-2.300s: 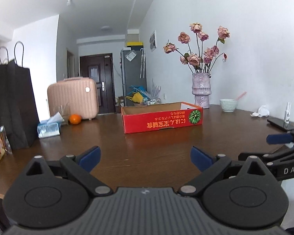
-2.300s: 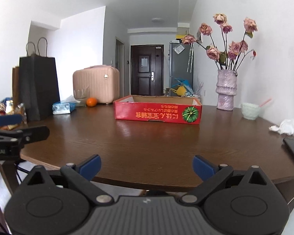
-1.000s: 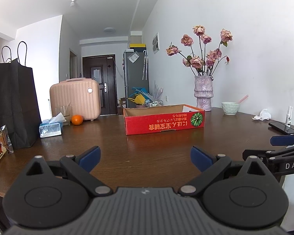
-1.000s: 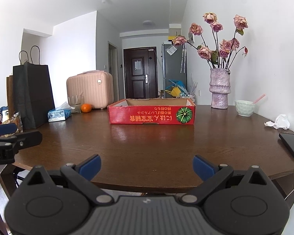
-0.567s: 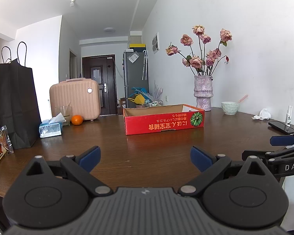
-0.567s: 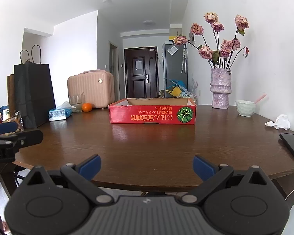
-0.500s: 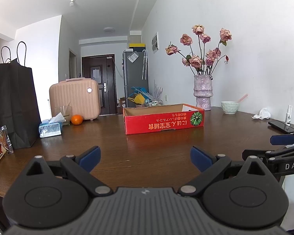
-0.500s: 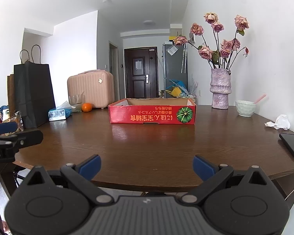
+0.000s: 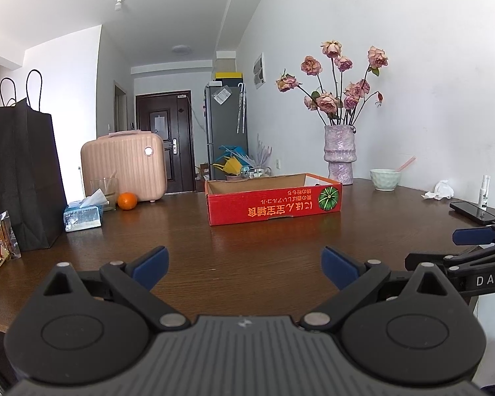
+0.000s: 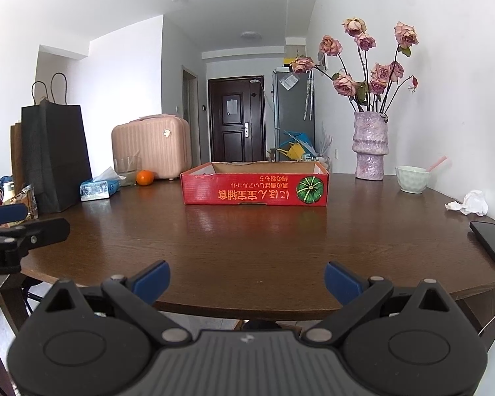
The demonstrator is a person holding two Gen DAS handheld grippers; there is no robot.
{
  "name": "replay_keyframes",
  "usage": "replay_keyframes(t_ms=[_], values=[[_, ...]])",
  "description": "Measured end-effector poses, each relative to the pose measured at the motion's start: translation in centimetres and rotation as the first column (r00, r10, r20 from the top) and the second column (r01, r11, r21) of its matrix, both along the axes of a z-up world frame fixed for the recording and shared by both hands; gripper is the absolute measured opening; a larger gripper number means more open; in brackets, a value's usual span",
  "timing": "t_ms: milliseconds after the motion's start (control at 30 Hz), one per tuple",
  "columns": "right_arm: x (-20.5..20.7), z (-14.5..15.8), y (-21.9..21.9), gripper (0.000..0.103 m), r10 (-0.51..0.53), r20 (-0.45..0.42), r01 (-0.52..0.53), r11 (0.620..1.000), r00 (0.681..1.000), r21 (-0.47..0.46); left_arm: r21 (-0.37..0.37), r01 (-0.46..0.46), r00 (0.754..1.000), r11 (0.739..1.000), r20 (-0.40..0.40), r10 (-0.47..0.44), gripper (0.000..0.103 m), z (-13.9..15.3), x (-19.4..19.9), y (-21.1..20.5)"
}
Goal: Organize rigid objects
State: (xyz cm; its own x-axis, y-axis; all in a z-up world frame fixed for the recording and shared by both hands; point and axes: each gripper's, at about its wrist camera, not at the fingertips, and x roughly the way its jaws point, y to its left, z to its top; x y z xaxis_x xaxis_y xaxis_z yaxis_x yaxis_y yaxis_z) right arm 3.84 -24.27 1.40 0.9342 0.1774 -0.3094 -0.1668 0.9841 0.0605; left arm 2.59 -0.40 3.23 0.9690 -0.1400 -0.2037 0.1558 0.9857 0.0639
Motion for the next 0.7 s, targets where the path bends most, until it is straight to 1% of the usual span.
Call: replay_keyframes(t_ms=[300, 700], values=[[0.07, -0.05, -0.1, 0.101, 0.002, -0.001, -0.002, 1.0, 1.0, 0.008, -0.012, 0.006, 1.0, 1.0, 0.002, -0.006, 0.103, 0.1, -0.06, 0.04], [-0.03, -0.15, -0.1, 0.101, -0.002, -0.004, 0.002, 1.0, 1.0, 0.007, -0.048, -0.003, 0.999, 0.999, -0.034, 0.002, 0.103, -0.11, 0.43, 0.46]])
